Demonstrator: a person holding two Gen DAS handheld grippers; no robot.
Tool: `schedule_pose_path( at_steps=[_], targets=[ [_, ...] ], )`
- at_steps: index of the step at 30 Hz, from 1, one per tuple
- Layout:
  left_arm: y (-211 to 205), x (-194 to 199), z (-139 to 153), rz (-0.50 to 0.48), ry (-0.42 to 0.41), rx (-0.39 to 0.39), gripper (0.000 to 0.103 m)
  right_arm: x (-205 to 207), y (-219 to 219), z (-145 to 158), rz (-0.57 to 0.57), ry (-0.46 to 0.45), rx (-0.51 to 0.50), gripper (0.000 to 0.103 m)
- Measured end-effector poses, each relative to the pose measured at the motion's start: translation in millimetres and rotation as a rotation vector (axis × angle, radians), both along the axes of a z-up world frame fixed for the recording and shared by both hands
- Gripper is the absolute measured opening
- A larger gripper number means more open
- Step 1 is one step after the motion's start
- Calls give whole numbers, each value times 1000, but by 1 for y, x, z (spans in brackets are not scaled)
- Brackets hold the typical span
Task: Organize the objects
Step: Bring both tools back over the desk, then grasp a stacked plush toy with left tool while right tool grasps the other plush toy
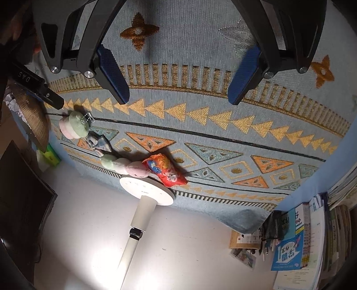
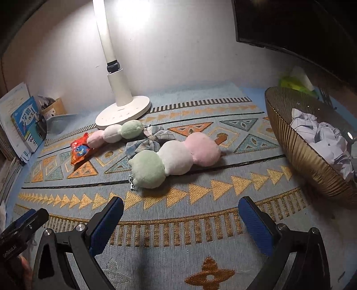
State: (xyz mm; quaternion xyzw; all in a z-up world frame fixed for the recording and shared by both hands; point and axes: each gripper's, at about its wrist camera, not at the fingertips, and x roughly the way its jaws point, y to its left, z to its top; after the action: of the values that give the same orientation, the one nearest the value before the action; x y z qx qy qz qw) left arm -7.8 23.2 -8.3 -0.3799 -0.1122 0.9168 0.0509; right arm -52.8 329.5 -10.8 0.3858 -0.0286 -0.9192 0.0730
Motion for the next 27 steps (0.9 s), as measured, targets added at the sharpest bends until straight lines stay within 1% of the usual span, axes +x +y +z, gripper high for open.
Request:
schedule_pose_path(
  at_steps=[2,4,5,7,8,10,11,12,13,15,17,18,19,20,23,24,25,27],
  targets=[
    [4,-3,-2,-50,-22,-2,89,2,1,3,-1,15,-6,103],
    [11,-8,3,-117,-19,-11,89,0,5,5,-19,7,-30,103],
    [15,-13,9,-141,-7,-40,89,-2,6,4,-49,-15,-26,103],
    [27,-26,26,-205,29,-122,89,-13,5,4,-109,-78,22,103],
    [34,-35,34,-254,43,-161,89,-18,5,7,-112,-95,6,103],
    [48,-58,45,-338,55,-244,94,-28,8,13,-84,-109,-107,103],
    [56,-70,47,-365,72,-289,94,-33,9,14,-84,-122,-154,103],
    [62,-82,48,-387,87,-324,94,-40,9,14,-95,-138,-181,103],
    [68,-95,46,-417,85,-340,94,-48,9,13,-111,-163,-199,103],
    [77,-120,40,-491,69,-334,94,-62,11,5,-144,-210,-252,103],
    [87,-141,30,-536,55,-362,93,-71,14,-2,-185,-231,-299,103],
    [90,-150,26,-552,50,-375,92,-75,13,-5,-202,-236,-304,103],
    [92,-158,22,-573,45,-375,88,-79,10,-9,-216,-244,-301,103],
    [95,-164,19,-589,37,-371,87,-82,7,-11,-229,-240,-290,103],
    [102,-176,11,-630,14,-364,86,-86,-6,-10,-245,-206,-225,103],
    [105,-178,7,-641,4,-375,82,-89,-13,-10,-235,-206,-196,103],
    [108,-180,3,-653,-5,-382,75,-92,-20,-11,-225,-206,-144,102],
    [113,-181,-4,-670,-19,-383,71,-94,-35,-11,-212,-191,-23,89]
  ],
)
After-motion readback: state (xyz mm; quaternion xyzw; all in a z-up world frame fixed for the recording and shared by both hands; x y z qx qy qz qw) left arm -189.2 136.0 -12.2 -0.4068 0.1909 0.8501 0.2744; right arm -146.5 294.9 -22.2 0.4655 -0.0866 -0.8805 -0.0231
